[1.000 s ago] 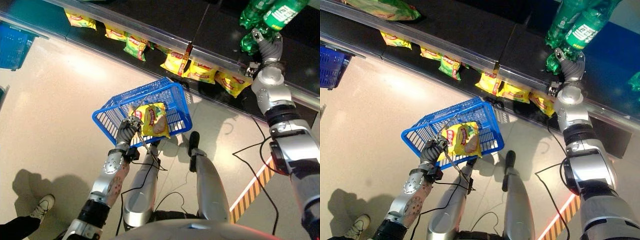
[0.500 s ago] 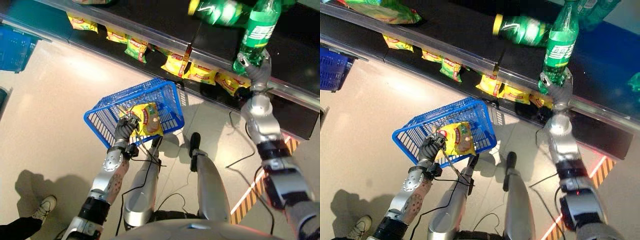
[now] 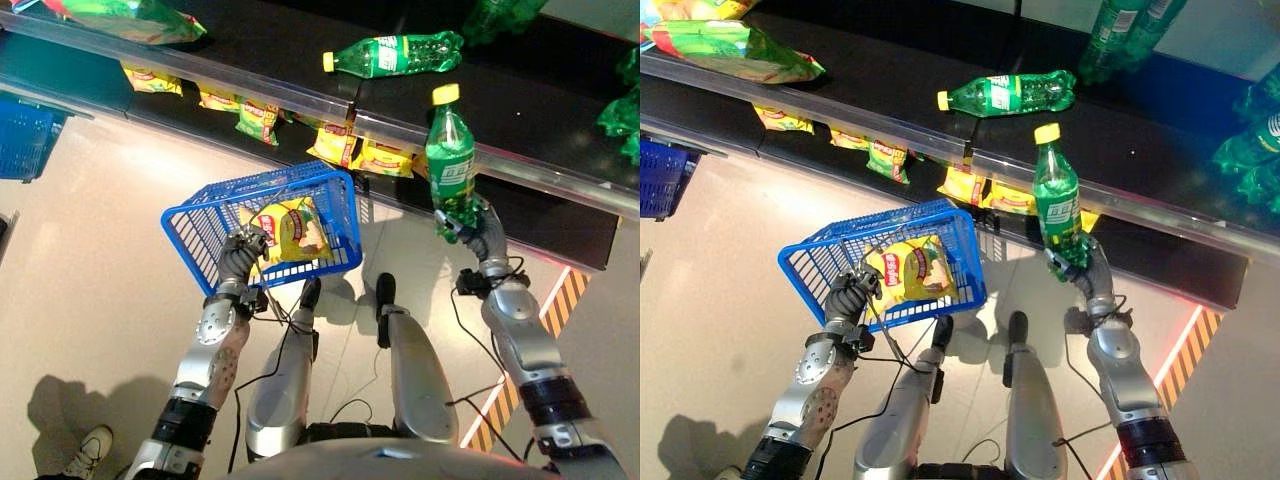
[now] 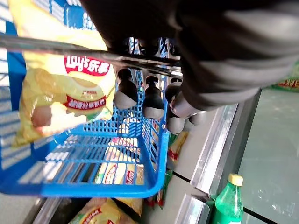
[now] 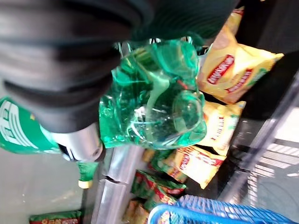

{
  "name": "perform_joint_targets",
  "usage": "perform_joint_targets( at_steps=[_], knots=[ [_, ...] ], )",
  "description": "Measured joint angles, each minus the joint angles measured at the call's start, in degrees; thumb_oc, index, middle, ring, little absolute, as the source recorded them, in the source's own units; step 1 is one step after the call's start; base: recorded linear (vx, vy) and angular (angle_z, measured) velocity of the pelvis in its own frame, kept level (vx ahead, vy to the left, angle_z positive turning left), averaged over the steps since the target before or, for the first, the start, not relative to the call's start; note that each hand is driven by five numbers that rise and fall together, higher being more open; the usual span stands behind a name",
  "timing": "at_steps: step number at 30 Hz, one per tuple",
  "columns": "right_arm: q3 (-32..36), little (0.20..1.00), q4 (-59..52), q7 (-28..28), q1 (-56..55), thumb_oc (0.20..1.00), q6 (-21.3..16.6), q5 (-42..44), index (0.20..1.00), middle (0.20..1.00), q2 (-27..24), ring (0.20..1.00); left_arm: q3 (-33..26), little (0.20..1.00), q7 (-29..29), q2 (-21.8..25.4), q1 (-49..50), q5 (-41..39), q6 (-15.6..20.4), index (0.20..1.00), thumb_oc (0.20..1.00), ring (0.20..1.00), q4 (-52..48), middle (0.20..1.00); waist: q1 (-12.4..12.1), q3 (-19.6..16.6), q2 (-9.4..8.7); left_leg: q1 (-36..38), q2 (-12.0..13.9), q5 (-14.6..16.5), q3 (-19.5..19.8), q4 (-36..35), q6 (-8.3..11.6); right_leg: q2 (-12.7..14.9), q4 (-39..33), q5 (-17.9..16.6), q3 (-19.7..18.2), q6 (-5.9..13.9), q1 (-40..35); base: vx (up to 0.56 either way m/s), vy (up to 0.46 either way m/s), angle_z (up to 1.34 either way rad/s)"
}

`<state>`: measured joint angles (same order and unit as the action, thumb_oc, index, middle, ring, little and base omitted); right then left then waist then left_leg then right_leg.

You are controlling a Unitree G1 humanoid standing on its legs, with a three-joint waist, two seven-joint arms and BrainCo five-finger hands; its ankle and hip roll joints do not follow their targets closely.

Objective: Pick up the snacks into the basket

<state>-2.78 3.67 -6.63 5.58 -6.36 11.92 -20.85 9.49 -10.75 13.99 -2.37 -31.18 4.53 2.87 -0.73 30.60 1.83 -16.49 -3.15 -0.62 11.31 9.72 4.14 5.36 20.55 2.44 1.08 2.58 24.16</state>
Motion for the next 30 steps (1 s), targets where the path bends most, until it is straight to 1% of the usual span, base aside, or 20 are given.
perform_joint_targets(
  at_steps=[6, 9, 11, 13, 17, 19, 22, 24, 30],
  knots=[
    [-0.44, 0.200, -0.15, 1.92, -0.21, 0.200, -0.01, 0.09, 0.200, 0.200, -0.05, 0.200, -0.05, 0.200, 0.11, -0.12, 0.43, -0.04, 0.00, 0.200, 0.200, 0.200, -0.01, 0.200, -0.07, -0.02, 0.01, 2.81, 0.44, 0.00, -0.37, -1.49, -0.05, -0.36, -0.91, -0.20, -0.50, -0.28, -2.25, 0.03, 0.006, -0.05],
    [-1.89, 0.200, -0.13, 3.71, -0.57, 0.200, -0.10, -0.02, 0.200, 0.200, -1.42, 0.200, -0.05, 0.200, 1.05, -0.02, 0.78, -0.06, 0.00, 0.200, 0.200, 0.200, -0.14, 0.200, 0.00, -0.27, 0.06, 4.97, 0.93, -0.03, -0.40, -2.46, -0.09, -0.49, -1.90, -0.14, -0.48, -0.19, -4.41, 0.00, 0.000, 0.00],
    [-2.67, 0.200, 0.05, 4.28, -0.80, 0.200, -0.10, -0.83, 0.200, 0.200, -2.07, 0.200, -0.05, 0.200, 1.79, 0.02, 0.66, -0.06, 0.00, 0.200, 0.200, 0.200, -0.74, 0.200, -0.02, -0.37, 0.03, 4.88, 0.94, -0.06, -0.40, -2.45, -0.10, -0.48, -1.88, -0.05, -0.43, -0.04, -4.35, 0.00, 0.000, 0.00],
    [-4.01, 0.200, 2.40, 4.65, -0.32, 0.200, -0.26, -1.97, 0.200, 0.200, -2.26, 0.200, 0.11, 0.200, 2.29, 0.10, 0.53, -0.06, 0.00, 0.200, 0.200, 0.200, -1.15, 0.200, 0.01, -0.51, 0.07, 4.90, 0.98, -0.08, -0.40, -2.43, -0.10, -0.44, -1.83, -0.07, -0.45, -0.08, -4.38, -0.02, 0.002, 0.00],
    [-9.53, 0.200, 10.70, 5.58, 1.60, 0.200, 0.38, -3.81, 0.200, 0.200, -2.46, 0.200, 0.74, 0.200, 2.96, 0.32, -0.39, -0.09, 0.00, 0.200, 0.200, 0.200, -1.46, 0.200, 0.07, -1.20, 0.23, 4.34, 0.96, -0.11, -0.48, -2.42, -0.12, -0.38, -1.70, -0.05, -0.42, -0.04, -3.75, -0.02, -0.001, 0.00],
    [-13.22, 0.200, 14.94, 6.07, 3.23, 0.200, 1.64, -6.72, 0.200, 0.200, -2.96, 0.200, 1.98, 0.200, 3.07, 0.60, -1.66, -0.10, 0.00, 0.200, 0.200, 0.200, -1.51, 0.200, -0.02, -1.80, 0.35, 3.38, 0.92, -0.16, -0.54, -2.25, -0.13, -0.38, -1.56, -0.10, -0.37, -0.09, -2.84, -0.05, -0.007, 0.00],
    [-19.11, 0.200, 21.80, 7.16, 7.78, 0.200, 2.74, -9.90, 0.200, 0.200, -3.02, 0.200, 6.10, 0.200, 3.65, 1.20, -5.59, -0.11, 0.00, 0.200, 0.200, 0.200, -1.53, 0.200, -0.16, -2.13, 0.57, 1.50, 0.75, -0.38, -0.54, -1.78, -0.09, -0.25, -1.00, -0.35, -0.37, -0.29, -0.97, -0.04, -0.013, 0.01],
    [-21.51, 0.200, 21.85, 7.49, 8.28, 0.200, 2.89, -10.53, 0.200, 0.200, -3.28, 0.200, 7.92, 0.200, 3.77, 1.39, -7.09, -0.14, 0.00, 0.200, 0.200, 0.200, -1.52, 0.200, -0.08, -2.12, 0.61, 1.32, 0.72, -0.42, -0.40, -1.58, -0.06, -0.23, -0.79, -0.37, -0.20, -0.33, -0.89, -0.02, -0.017, 0.04],
    [-23.92, 0.200, 22.65, 8.02, 11.27, 0.200, 2.69, -11.26, 0.200, 0.200, -3.21, 0.200, 11.09, 0.200, 3.99, 1.35, -11.87, -0.67, 0.00, 0.200, 0.200, 0.200, -1.48, 0.200, -0.09, -2.05, 0.86, -0.59, 0.49, -0.53, -0.09, -0.72, 0.08, -0.11, -0.58, -0.29, 0.12, -0.04, 0.54, -0.03, -0.011, 0.04]
  ],
)
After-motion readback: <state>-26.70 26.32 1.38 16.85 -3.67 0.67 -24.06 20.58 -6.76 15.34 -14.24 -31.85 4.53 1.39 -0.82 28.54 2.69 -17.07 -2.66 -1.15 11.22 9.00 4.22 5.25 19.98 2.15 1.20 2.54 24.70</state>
